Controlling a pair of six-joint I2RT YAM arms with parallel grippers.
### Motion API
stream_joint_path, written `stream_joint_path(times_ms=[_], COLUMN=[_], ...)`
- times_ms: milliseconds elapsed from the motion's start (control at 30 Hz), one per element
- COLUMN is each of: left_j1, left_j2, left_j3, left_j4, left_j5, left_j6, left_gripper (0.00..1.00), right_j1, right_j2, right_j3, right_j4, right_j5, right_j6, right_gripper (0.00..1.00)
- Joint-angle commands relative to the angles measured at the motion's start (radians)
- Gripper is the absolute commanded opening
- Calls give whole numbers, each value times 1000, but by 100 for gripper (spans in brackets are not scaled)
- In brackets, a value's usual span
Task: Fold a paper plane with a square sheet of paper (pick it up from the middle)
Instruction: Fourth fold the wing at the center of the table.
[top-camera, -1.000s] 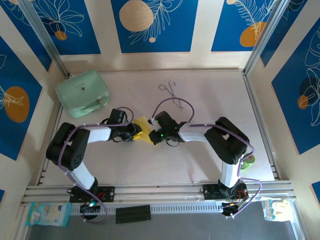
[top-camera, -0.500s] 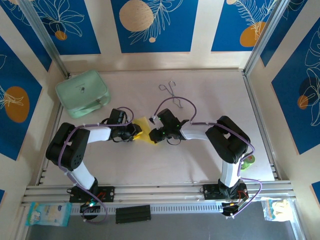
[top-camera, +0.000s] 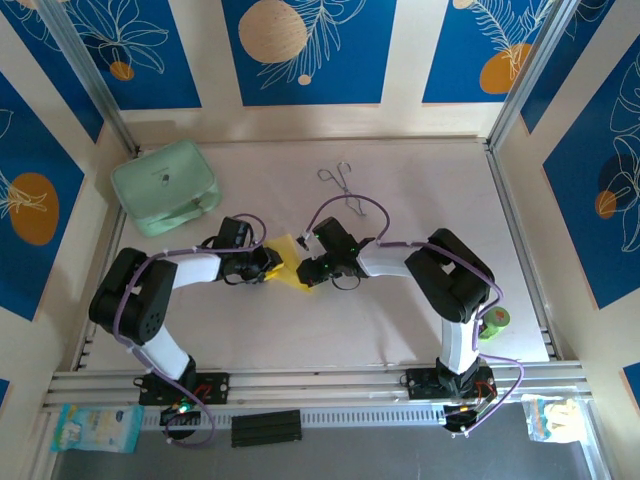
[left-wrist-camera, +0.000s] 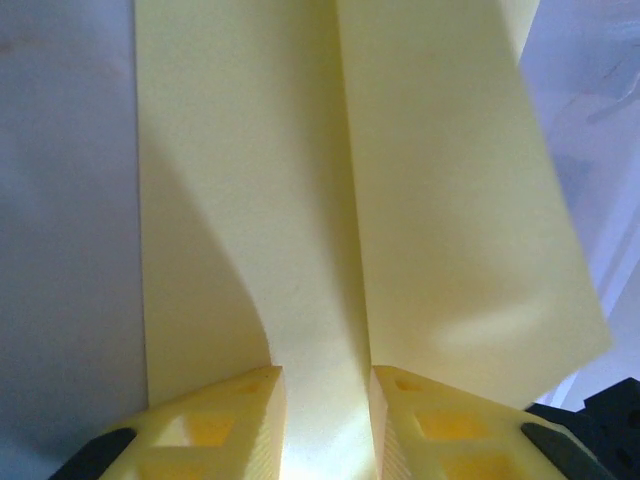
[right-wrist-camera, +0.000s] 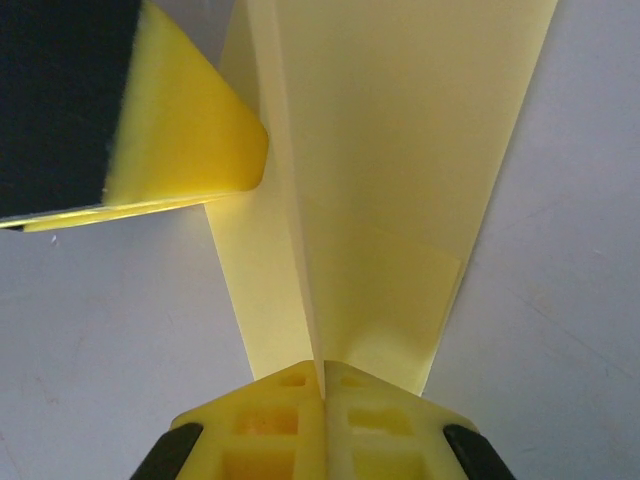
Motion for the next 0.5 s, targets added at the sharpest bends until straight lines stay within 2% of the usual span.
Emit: stream_joint_path(times_ms=[0,200,467], left_j1=[-9,-9,-10], left_j2=[-44,-79,4], left_j3=[17,-11,-55], left_j4=[-22,108,373], left_j5=[-13,19,144], left_j6=[36,38,-32], left_gripper=[29,28,19], right_j1=[-10,-24,-48], right_j2=[18,38,49], right_j3=[25,26,15], right_j4=[-34,-38,-27], right_j5=[-45,-84,-129], right_j6=[19,40,62], right_gripper=[3,3,3])
